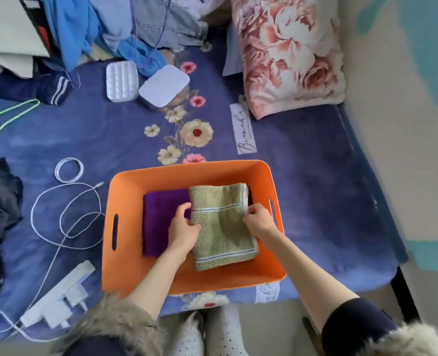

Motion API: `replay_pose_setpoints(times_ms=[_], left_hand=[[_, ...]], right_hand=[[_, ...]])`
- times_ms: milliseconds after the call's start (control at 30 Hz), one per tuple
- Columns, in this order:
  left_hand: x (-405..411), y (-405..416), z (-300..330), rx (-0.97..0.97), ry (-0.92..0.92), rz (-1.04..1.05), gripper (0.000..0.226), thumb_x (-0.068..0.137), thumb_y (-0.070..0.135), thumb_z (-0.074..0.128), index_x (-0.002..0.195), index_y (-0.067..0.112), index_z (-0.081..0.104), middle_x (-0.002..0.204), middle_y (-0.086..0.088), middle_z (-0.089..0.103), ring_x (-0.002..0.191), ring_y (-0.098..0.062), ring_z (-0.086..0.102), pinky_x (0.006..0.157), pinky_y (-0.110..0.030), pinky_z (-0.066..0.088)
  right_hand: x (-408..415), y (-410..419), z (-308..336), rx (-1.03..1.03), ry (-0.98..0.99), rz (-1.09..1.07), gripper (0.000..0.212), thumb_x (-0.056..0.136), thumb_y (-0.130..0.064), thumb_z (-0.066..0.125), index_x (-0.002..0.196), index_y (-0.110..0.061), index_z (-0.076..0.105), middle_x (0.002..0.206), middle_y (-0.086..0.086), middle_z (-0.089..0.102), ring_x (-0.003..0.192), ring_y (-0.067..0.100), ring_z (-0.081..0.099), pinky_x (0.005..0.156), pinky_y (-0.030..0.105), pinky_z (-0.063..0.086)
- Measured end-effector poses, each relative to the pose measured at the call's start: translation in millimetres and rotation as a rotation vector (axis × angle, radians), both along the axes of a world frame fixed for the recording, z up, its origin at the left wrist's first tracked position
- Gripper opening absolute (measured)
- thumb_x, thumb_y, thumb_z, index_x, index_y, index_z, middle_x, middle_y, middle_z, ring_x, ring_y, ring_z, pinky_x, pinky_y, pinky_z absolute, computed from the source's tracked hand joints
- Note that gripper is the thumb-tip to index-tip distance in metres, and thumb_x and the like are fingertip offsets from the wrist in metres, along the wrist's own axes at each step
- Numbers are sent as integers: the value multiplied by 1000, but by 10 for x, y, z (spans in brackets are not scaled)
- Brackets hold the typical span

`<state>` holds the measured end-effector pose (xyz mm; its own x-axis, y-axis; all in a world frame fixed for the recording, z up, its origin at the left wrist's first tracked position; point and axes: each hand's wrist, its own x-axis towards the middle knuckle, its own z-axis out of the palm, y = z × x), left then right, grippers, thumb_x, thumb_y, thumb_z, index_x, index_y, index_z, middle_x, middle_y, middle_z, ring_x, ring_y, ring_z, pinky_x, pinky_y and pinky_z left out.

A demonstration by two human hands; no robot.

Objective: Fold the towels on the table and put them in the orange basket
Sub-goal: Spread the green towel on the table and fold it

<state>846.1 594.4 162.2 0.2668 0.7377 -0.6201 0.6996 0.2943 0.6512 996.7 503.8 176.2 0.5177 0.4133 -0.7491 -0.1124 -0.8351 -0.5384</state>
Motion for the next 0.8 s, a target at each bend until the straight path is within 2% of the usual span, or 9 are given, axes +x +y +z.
replay_pose_setpoints(times_ms=[133, 200, 267, 433, 567, 667, 733, 800], left_hand=[[90, -18, -456, -75, 54, -30, 54, 83, -2, 58, 127, 26, 45, 76, -8, 59, 80, -32, 62, 77, -43, 50], [136, 4, -634, -91, 48, -43, 53, 84, 0, 58, 128, 27, 45, 81, -11, 59, 84, -33, 62, 78, -43, 50], [190, 47, -773, -82, 41, -43, 52, 84, 2, 59, 128, 27, 45, 82, -10, 57, 85, -32, 60, 79, -40, 49], [299, 125, -934, -85, 14, -12, 53, 87, 2, 59, 132, 26, 43, 82, -1, 54, 84, -22, 55, 78, -31, 45], [357, 136, -948, -63, 10, -21, 54, 87, 5, 60, 134, 24, 41, 88, -2, 54, 92, -24, 55, 81, -32, 44], [325, 110, -907, 94, 107, -196, 59, 88, 14, 61, 138, 28, 35, 117, -6, 47, 111, -26, 49, 86, -43, 47], [242, 79, -842, 260, 155, -417, 65, 86, 19, 64, 141, 27, 31, 136, -5, 33, 126, -25, 38, 89, -46, 47], [146, 51, -833, 389, 172, -752, 81, 80, 29, 70, 147, 26, 23, 154, -9, 9, 143, -28, 13, 108, -46, 33]], right_hand=[[20, 61, -356, -144, 6, 5, 35, 87, -5, 44, 122, -6, 49, 113, 10, 54, 109, 30, 53, 78, 29, 40], [28, 66, -517, -191, -35, 23, 42, 86, -4, 45, 127, -8, 46, 127, 14, 53, 117, 36, 50, 90, 37, 46], [9, 103, -611, -223, -102, 44, 44, 85, -4, 45, 129, -10, 45, 131, 16, 51, 120, 39, 48, 97, 45, 46], [-21, 231, -640, -228, -224, 59, 46, 88, -1, 44, 133, -6, 39, 132, 20, 51, 120, 39, 49, 98, 43, 44], [-24, 248, -631, -224, -272, 21, 46, 91, -1, 44, 135, -5, 35, 130, 22, 51, 116, 39, 52, 96, 50, 45], [-65, 218, -595, -269, -337, 133, 58, 91, -4, 48, 143, -8, 23, 137, 21, 45, 123, 37, 48, 102, 47, 41], [-119, 165, -585, -278, -445, 369, 72, 91, -7, 51, 148, -10, 7, 151, 17, 24, 135, 34, 34, 109, 43, 34], [-155, 103, -648, -286, -556, 713, 76, 94, -11, 47, 149, -10, -4, 157, 12, -4, 144, 30, 11, 114, 40, 22]])
